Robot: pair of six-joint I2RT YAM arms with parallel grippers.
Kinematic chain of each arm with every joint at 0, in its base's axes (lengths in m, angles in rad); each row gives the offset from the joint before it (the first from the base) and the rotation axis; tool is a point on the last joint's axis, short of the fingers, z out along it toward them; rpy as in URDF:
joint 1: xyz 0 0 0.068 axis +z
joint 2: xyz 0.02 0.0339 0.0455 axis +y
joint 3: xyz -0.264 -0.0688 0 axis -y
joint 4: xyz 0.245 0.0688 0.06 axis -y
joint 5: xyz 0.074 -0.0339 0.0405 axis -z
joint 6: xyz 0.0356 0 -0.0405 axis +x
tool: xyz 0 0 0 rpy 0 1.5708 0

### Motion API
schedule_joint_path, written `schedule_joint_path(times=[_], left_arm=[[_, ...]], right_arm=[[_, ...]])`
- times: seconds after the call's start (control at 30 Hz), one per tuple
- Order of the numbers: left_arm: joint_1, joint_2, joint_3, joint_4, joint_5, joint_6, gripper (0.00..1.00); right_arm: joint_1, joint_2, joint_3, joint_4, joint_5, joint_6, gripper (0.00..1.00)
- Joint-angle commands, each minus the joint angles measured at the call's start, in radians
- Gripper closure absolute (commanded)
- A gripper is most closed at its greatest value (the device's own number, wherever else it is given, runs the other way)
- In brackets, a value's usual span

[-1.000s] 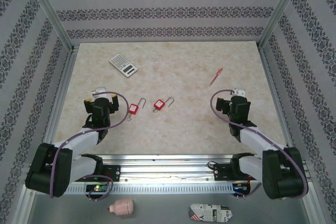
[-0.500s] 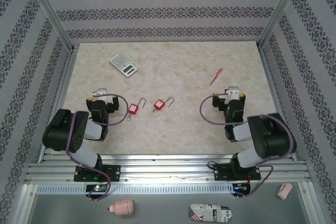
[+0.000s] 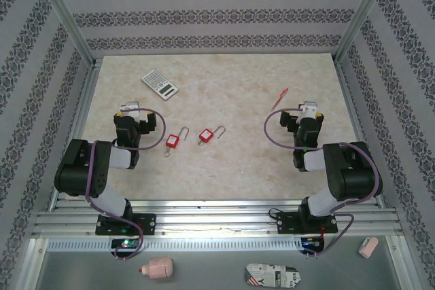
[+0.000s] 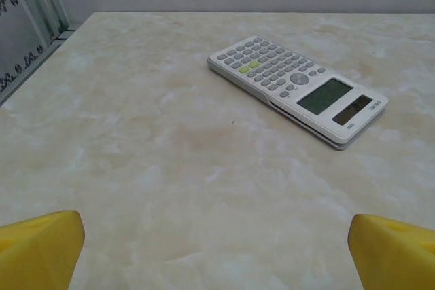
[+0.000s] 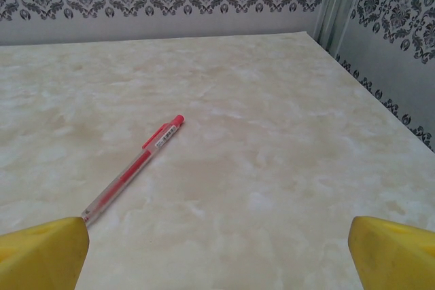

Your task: Unlock with the key

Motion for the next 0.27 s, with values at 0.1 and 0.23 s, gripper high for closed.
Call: schedule_joint_path(times=[0.1, 0.23], left_arm=[[0.009, -0.005, -0.005, -0.017, 0.016, 0.006, 0.01], [0.008, -0.004, -0.006, -0.014, 0.015, 0.008, 0.01]], right_arm=[[0.003, -0.005, 0.008, -0.013, 0.011, 0.019, 0.02], [0.006, -0.006, -0.001, 0.002, 0.009, 0.016, 0.02]])
